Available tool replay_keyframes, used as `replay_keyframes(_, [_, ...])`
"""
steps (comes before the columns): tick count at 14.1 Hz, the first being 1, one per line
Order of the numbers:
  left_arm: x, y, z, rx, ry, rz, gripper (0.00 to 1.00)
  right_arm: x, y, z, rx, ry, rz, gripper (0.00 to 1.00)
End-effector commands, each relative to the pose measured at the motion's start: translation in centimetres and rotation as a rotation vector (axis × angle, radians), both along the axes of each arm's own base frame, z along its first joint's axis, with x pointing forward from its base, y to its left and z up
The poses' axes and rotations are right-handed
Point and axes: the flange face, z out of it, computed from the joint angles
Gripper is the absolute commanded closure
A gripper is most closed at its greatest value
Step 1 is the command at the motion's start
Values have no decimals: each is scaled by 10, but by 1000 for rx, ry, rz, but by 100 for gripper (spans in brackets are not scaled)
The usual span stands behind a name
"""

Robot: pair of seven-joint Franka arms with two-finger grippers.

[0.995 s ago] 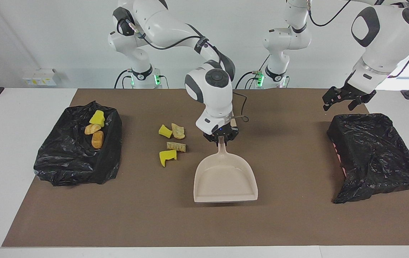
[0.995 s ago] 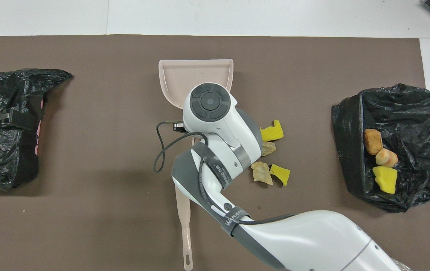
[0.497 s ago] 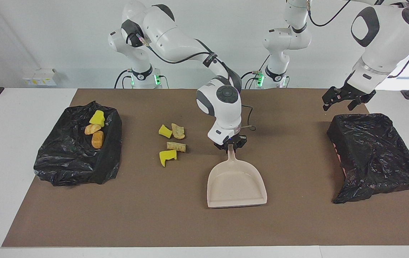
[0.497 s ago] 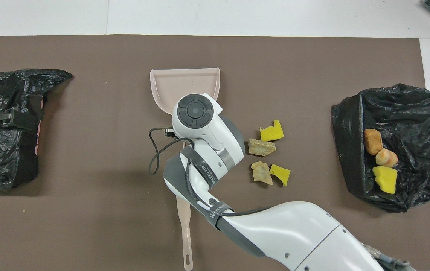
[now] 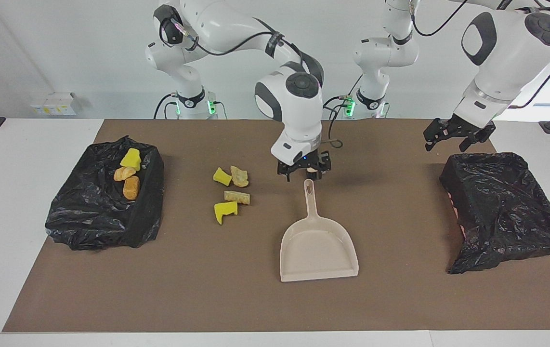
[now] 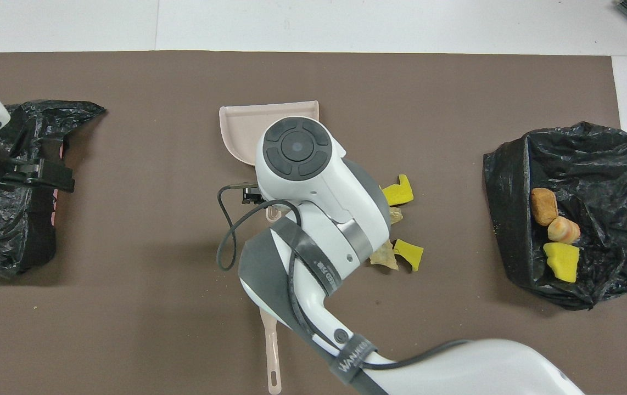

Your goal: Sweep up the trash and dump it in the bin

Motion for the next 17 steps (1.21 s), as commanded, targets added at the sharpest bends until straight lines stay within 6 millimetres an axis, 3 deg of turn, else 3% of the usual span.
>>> replay_keyframes(1, [4,-33,-25,1,-29,-39,0,-58,-36,22,-8,80,70,0])
replay_keyframes(6, [23,-94,-66,-5,-62,-73,0,-154,-22,5,76,153,114,0])
replay_keyframes(8, [31,-135,-97,-7,-67,-77,0,-195,-4,-27,107,178,123,0])
replay_keyframes(9, [32,-158,-110,-8,-77,-75,0,-207,8,-43,112,167,131,0])
replay_keyframes(11, [37,-170,-120,-14,-100,-97,0,-223,21,-73,102,169,135,0])
replay_keyframes(13, [34,-210,-134,-18,-88,-140,0,-249,40,-106,85,174,132,0])
replay_keyframes(15, [31,-227,-146,-20,-87,-80,0,-262,39,-128,81,159,119,0])
replay_keyframes(16, [23,-252,-148,-30,-104,-74,0,-262,38,-134,80,157,117,0])
replay_keyframes(17, [20,-261,-154,-32,-103,-49,0,-262,38,-138,79,158,115,1])
